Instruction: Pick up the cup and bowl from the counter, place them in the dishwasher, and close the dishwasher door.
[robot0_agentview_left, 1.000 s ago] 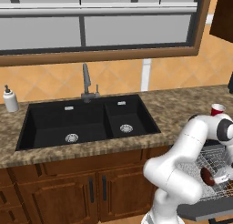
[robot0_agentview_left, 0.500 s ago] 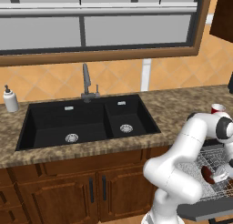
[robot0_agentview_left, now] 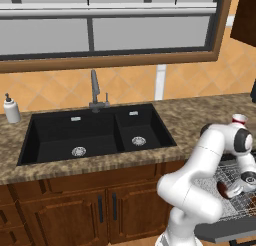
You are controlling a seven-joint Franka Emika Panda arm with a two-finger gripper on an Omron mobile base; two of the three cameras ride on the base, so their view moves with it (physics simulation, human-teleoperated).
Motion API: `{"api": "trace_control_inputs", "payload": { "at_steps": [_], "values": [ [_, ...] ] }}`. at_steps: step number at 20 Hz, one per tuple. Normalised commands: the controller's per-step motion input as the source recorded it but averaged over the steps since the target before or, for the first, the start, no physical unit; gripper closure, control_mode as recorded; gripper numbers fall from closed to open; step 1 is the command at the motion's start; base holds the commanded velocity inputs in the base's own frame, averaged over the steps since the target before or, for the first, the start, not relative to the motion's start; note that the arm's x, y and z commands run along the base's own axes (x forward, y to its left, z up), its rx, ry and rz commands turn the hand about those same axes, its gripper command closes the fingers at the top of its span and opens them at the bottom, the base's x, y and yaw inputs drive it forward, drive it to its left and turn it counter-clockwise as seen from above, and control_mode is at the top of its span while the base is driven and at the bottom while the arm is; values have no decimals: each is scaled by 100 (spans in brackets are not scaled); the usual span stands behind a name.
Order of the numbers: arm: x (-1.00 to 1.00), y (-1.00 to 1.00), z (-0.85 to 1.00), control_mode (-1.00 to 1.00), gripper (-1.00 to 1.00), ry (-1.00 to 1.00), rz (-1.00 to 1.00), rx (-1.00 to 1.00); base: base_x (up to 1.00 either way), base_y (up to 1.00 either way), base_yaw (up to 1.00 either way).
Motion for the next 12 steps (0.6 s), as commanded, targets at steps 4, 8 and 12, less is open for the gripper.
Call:
{"api": "trace_control_inputs", "payload": {
  "at_steps": [4,8,12],
  "values": [
    [1,0,-58,-100,100,0,0,-7,0,0,0],
    [0,0,-36,-100,100,0,0,-5,0,0,0],
    [0,0,-18,-100,100,0,0,-3,0,0,0]
  ]
}}
